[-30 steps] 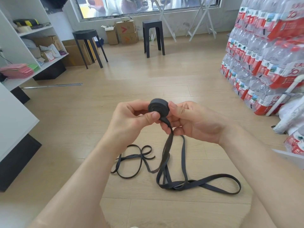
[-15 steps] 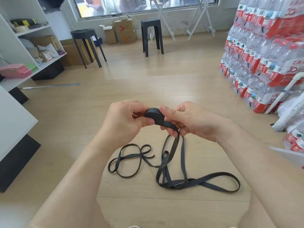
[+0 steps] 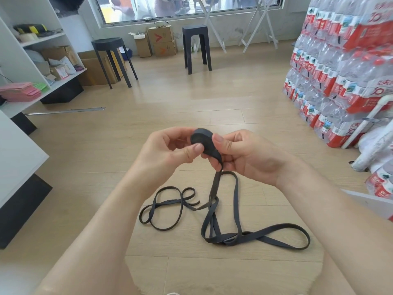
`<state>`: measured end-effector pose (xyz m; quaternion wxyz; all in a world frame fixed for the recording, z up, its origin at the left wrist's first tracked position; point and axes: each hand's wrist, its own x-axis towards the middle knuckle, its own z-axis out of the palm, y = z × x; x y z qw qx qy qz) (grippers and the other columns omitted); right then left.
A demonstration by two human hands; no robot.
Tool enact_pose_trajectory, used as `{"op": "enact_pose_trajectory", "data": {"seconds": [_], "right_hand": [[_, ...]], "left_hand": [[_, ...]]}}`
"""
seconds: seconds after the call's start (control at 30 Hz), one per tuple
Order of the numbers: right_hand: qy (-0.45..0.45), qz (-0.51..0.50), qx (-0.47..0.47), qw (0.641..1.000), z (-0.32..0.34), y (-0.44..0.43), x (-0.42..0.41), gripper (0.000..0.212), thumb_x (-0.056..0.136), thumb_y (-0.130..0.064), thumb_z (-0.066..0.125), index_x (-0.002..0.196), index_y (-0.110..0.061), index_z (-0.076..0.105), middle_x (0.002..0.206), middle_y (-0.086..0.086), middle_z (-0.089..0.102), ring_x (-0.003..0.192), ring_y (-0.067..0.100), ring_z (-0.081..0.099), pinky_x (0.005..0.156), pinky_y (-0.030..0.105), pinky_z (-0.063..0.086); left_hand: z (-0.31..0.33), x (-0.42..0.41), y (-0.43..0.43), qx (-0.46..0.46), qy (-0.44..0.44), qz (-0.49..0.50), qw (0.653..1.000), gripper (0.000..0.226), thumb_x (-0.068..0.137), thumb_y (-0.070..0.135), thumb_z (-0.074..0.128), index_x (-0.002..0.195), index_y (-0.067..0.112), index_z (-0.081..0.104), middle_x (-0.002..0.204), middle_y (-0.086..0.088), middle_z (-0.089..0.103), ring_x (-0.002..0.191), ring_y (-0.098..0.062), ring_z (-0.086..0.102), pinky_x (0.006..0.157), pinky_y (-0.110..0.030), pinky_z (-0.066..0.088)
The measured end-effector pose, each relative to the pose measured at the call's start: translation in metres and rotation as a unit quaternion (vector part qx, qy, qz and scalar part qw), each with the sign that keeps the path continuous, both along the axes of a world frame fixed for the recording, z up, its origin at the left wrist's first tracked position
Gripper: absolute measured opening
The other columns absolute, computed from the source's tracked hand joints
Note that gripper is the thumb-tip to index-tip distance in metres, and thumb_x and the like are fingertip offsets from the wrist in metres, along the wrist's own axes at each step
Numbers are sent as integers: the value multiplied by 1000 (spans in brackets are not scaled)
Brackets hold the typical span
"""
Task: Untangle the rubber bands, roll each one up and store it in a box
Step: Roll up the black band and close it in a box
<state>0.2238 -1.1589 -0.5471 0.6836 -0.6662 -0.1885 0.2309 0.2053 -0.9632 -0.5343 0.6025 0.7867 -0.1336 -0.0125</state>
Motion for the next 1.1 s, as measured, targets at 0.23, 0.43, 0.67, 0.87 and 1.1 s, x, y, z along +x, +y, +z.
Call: {"op": "enact_pose_trajectory", "data": {"seconds": [0.23, 0.43, 0.67, 0.87, 1.1], "right_hand": [[33, 66, -5, 997, 5, -1, -3, 42, 89, -47, 52, 99, -11, 71, 84, 6, 65, 77, 15, 58, 65, 24, 41], [31, 10, -97, 995, 10, -1, -4, 61, 84, -61, 45, 89, -6, 71, 71, 5, 62, 67, 15, 55, 59, 22, 43], [19, 2, -103, 994, 11, 1, -5, 64, 73, -66, 51, 84, -6, 70, 66, 3, 62, 62, 12, 55, 54, 18, 41], [3, -6, -78, 997, 7, 0, -4, 47, 79, -53, 56, 80, -9, 70, 67, 5, 62, 61, 13, 55, 53, 19, 38], [26, 20, 10, 999, 4, -3, -2, 38, 82, -48, 61, 83, -13, 75, 73, 8, 61, 68, 15, 54, 62, 25, 37]], "left_hand": [[-1, 2, -1, -43, -31, -3, 999, 15, 72, 21, 72, 86, 17, 74, 72, -3, 69, 70, -14, 61, 65, -23, 49], [6, -2, 1, 73, -76, 26, 994, 26, 78, 5, 72, 82, 30, 72, 75, 14, 73, 76, -2, 67, 75, -17, 51], [10, -4, -3, 144, -99, 48, 983, 34, 78, 3, 72, 79, 37, 70, 73, 18, 71, 75, -4, 66, 78, -22, 52], [7, -4, -5, 134, -88, 32, 986, 26, 79, 4, 71, 83, 30, 71, 81, 11, 73, 80, -8, 68, 77, -19, 52], [2, -5, -6, -32, 38, -43, 998, 26, 71, 23, 71, 96, 16, 73, 88, -7, 73, 86, -14, 65, 76, -23, 51]]}}
